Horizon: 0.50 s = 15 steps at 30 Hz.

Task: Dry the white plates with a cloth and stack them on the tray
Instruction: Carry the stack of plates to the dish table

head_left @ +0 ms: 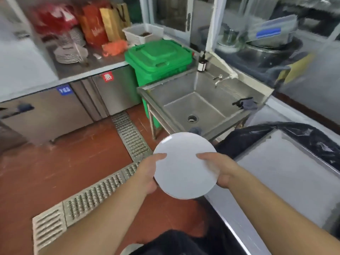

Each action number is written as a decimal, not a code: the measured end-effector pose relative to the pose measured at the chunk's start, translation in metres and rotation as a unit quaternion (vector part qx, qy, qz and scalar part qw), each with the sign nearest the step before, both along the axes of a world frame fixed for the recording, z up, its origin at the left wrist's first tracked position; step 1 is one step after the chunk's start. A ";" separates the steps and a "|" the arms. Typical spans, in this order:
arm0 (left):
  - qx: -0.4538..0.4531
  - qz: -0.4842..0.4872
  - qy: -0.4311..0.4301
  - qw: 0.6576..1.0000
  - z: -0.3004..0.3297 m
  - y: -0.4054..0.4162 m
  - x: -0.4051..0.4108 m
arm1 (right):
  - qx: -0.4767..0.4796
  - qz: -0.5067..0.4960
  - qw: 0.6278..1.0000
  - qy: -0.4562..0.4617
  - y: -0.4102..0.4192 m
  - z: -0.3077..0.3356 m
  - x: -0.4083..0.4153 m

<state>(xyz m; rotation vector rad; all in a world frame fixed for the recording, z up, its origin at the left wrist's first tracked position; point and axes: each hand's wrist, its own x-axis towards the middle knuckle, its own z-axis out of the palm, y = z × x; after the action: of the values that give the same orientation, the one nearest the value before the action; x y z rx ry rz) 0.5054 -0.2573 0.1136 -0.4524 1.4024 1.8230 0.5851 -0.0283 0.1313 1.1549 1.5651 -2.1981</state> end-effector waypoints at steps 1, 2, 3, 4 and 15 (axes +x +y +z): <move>0.001 0.026 0.002 1.000 0.001 -0.022 -0.004 | 0.004 0.023 1.000 0.000 -0.019 0.001 -0.015; 0.001 0.050 0.003 0.999 0.001 -0.043 -0.008 | 0.002 0.044 0.999 0.001 -0.039 0.002 -0.030; 0.001 0.072 0.005 0.997 0.002 -0.065 -0.012 | -0.003 0.065 0.998 0.002 -0.059 0.003 -0.044; -0.002 0.092 0.008 0.996 0.003 -0.087 -0.015 | -0.007 0.086 0.996 0.001 -0.080 0.005 -0.057; -0.035 0.288 0.003 0.957 -0.001 -0.319 -0.021 | 0.011 0.300 0.954 -0.021 -0.320 0.010 -0.157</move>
<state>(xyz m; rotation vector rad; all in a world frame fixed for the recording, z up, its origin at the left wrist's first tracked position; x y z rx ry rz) 0.4843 -0.5758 0.1126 -0.9734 1.4374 2.2297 0.4283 -0.3478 0.1415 0.6044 1.6481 -1.7415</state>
